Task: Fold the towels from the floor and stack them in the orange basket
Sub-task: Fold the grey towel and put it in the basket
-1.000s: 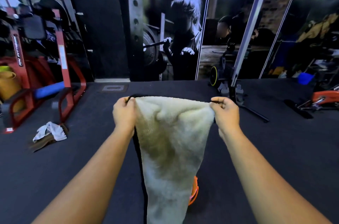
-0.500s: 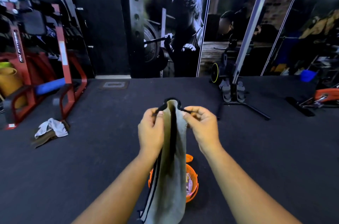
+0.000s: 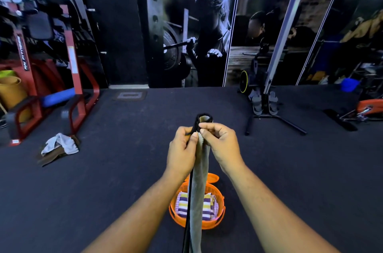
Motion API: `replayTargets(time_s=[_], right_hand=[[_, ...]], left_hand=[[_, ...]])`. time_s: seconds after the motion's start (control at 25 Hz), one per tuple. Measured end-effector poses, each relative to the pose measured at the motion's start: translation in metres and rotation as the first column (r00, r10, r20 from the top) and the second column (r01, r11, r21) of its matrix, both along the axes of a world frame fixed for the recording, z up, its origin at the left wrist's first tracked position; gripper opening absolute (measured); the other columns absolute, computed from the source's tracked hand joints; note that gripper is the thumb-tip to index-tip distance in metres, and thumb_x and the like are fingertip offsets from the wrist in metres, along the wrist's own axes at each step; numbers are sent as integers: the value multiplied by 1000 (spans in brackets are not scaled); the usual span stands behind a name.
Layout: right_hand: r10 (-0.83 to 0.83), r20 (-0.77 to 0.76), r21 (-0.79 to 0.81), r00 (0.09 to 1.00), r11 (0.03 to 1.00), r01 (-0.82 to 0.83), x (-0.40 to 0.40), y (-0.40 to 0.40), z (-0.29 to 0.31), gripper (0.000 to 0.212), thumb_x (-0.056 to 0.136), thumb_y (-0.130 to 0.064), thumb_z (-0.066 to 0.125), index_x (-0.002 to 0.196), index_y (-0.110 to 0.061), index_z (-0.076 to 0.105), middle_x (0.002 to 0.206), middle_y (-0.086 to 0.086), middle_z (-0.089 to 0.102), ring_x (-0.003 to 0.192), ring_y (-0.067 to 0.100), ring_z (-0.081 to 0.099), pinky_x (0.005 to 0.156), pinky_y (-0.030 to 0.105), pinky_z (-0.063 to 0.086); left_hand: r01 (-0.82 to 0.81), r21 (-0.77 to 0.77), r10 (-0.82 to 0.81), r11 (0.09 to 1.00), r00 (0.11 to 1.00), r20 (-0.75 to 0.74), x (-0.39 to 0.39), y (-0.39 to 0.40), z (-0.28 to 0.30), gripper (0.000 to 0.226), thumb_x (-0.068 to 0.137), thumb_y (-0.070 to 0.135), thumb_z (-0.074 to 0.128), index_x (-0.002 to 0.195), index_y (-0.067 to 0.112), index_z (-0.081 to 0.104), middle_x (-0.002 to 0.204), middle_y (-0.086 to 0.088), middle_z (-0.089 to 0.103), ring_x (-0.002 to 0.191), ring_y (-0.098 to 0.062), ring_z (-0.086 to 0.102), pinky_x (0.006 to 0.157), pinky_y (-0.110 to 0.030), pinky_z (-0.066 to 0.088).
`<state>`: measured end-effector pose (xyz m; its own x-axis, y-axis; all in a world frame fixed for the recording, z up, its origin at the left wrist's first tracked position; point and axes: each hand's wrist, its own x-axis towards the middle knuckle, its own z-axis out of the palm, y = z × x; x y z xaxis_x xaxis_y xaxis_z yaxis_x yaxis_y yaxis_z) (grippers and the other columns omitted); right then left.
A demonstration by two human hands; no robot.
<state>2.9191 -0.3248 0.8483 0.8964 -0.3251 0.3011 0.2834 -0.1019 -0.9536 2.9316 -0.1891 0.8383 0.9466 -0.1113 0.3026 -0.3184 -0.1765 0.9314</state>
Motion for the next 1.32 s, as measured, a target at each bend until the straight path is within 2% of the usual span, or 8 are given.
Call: replayTargets(time_s=[0.2, 0.32, 0.48, 0.6, 0.84, 1.0, 1.16, 1.32], right_hand=[[156, -35, 257, 987, 956, -142, 3, -5, 5, 11, 98, -2, 62, 104, -8, 71, 96, 12, 79, 89, 21, 74, 79, 31, 59], [108, -75, 113, 991, 989, -99, 12, -21, 0, 23, 100, -1, 58, 120, -10, 65, 102, 12, 77, 95, 20, 73, 85, 36, 60], [187, -228, -6, 956, 981, -193, 12, -43, -8, 56, 90, -32, 75, 140, -22, 52, 123, -6, 67, 110, 5, 62, 87, 22, 51], [203, -120, 4, 972, 979, -204, 12, -43, -1, 25, 93, -16, 72, 118, -15, 70, 114, 1, 76, 107, 13, 71, 90, 33, 57], [182, 67, 0, 981, 983, -182, 22, -27, 36, 18, 98, -16, 68, 113, -26, 70, 115, 1, 75, 111, 21, 69, 93, 39, 58], [181, 110, 112, 977, 975, -193, 29, -15, 56, 14, 98, -12, 67, 111, -16, 69, 112, 5, 76, 107, 22, 71, 89, 37, 58], [97, 105, 224, 990, 967, -118, 40, -22, 72, 9, 98, -18, 68, 104, -11, 69, 107, 12, 74, 100, 24, 71, 92, 45, 58], [280, -91, 220, 956, 942, -255, 28, -43, 6, 74, 81, -70, 61, 131, -16, 58, 131, 5, 68, 120, 20, 65, 102, 47, 54]], left_hand=[[143, 24, -142, 989, 990, -10, 9, 9, 5, 37, 89, 8, 77, 117, 21, 57, 104, 3, 77, 99, -8, 74, 87, -34, 61], [168, 33, -168, 985, 986, -7, 23, 18, 12, 22, 94, 1, 67, 109, 17, 63, 93, 4, 75, 88, -11, 71, 81, -39, 60], [281, -97, -288, 955, 954, -77, 29, 33, 27, 17, 103, 2, 55, 118, 7, 62, 96, 0, 71, 87, -12, 66, 76, -30, 56], [269, -164, -282, 949, 957, -67, 36, 43, 41, 17, 105, 6, 53, 117, 12, 63, 99, 4, 74, 91, -9, 69, 74, -24, 55], [162, -254, -162, 953, 987, 24, 49, 48, 58, 23, 103, 23, 59, 122, 10, 63, 112, -9, 74, 102, -18, 71, 87, -33, 59], [261, -207, -299, 943, 936, -185, 46, 52, 33, 59, 75, 32, 90, 127, 17, 65, 119, -1, 75, 110, -16, 71, 88, -32, 60], [346, -53, -341, 937, 869, -359, 37, 47, -2, 40, 82, 27, 85, 118, 15, 72, 114, 1, 78, 113, -21, 71, 96, -39, 59], [278, -199, -320, 940, 919, -231, 39, 26, 31, 29, 91, 23, 78, 117, 11, 73, 112, -5, 78, 108, -22, 74, 94, -42, 59]])
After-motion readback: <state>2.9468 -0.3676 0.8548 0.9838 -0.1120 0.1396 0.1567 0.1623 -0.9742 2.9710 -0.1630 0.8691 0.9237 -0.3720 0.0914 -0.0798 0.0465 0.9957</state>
